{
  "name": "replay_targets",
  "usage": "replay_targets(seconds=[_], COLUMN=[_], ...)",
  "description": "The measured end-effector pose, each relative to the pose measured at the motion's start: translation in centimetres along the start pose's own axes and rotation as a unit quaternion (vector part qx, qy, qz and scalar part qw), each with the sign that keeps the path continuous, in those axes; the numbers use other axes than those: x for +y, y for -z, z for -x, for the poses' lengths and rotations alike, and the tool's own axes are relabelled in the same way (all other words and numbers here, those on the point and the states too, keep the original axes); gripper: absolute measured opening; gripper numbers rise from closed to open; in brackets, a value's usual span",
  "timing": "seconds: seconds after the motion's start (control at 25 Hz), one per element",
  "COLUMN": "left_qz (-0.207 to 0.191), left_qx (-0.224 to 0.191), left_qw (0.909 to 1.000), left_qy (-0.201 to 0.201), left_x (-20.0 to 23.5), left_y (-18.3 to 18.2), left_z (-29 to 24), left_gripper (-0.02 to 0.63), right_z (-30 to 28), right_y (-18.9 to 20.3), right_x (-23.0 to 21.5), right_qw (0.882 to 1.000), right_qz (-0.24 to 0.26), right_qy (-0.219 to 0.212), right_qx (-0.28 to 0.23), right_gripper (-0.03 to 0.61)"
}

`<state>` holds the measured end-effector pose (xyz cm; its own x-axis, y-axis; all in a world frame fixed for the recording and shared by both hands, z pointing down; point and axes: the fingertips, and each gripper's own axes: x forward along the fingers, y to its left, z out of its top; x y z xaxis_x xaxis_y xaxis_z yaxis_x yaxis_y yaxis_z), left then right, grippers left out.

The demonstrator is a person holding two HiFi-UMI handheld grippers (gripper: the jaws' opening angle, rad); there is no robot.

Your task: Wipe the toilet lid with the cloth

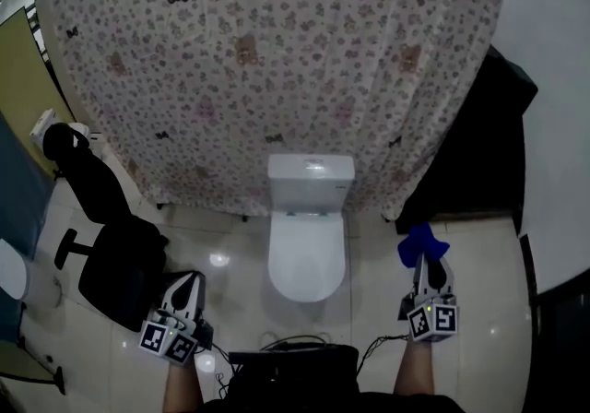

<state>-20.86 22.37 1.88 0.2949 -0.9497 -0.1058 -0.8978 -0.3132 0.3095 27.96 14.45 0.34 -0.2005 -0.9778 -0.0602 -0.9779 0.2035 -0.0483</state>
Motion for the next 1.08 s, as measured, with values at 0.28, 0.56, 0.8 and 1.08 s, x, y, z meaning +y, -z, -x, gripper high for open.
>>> replay_targets(seconds=[0.28,0.56,0.8,1.08], left_qz=[0.008,-0.001,0.003,0.013], left_qx=[-0.038,-0.046,-0.044,-0.052], left_qw=[0.9992,0.9989,0.9990,0.9986], left_qy=[-0.006,-0.004,-0.007,-0.007], left_x=[-2.3,-3.4,-2.7,-2.7], left_y=[0.2,-0.5,0.2,0.2], left_z=[-1.2,-1.5,-0.3,-0.3], left_gripper=[-0.011,-0.011,-0.011,-0.011], right_z=[2.1,3.1,3.4,3.1], right_y=[1.1,2.5,2.2,2.7], right_x=[-2.9,-4.4,-4.2,-4.3], right_qw=[0.999,0.998,0.999,0.999], right_qz=[-0.011,-0.035,-0.041,-0.017], right_qy=[0.003,0.016,0.024,0.018], right_qx=[0.031,0.039,0.020,0.037], right_gripper=[0.052,0.052,0.053,0.053])
